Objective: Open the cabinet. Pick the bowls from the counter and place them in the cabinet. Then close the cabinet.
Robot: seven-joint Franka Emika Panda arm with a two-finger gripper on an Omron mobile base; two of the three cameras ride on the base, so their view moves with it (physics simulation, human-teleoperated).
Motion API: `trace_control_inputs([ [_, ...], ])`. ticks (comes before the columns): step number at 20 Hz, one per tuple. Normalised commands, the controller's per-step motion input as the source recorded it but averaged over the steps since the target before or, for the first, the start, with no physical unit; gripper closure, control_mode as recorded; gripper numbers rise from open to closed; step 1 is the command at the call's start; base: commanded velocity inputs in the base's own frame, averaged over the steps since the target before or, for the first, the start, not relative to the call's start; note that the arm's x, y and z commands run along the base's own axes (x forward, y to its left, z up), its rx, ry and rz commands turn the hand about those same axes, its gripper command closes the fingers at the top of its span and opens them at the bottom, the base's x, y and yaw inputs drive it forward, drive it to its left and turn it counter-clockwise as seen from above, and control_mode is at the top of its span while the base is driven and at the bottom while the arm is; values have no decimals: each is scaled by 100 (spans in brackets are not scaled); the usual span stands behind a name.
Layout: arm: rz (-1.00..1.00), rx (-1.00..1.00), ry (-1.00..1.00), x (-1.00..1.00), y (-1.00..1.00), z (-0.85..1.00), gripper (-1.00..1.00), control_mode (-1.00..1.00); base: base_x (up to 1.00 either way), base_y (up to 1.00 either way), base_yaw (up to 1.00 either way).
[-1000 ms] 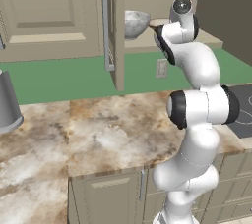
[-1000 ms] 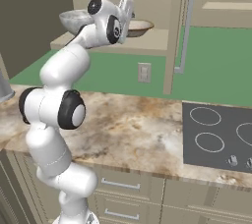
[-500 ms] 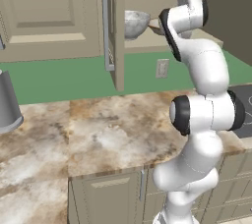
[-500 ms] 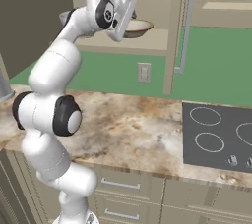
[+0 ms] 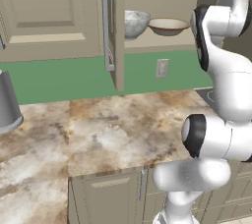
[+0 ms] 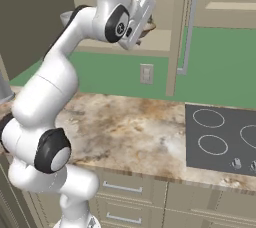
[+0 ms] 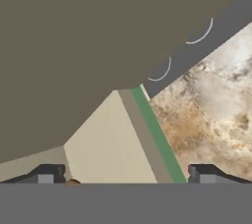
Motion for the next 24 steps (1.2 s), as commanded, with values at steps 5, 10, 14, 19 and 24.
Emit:
trace_control_inputs([
  [5, 0, 4, -1, -100, -20, 0, -100, -100, 0, 0, 0],
  [10, 0, 0, 2, -100, -1, 0, -100, -100, 0, 0, 0],
  [14, 0, 1, 10, -100, -17, 0, -100, -100, 0, 0, 0],
  [19, 0, 0, 7, -100, -1, -8, -100, -100, 0, 0, 0],
  [24, 5, 0, -8, -100, -1, -17, -100, -100, 0, 0, 0],
])
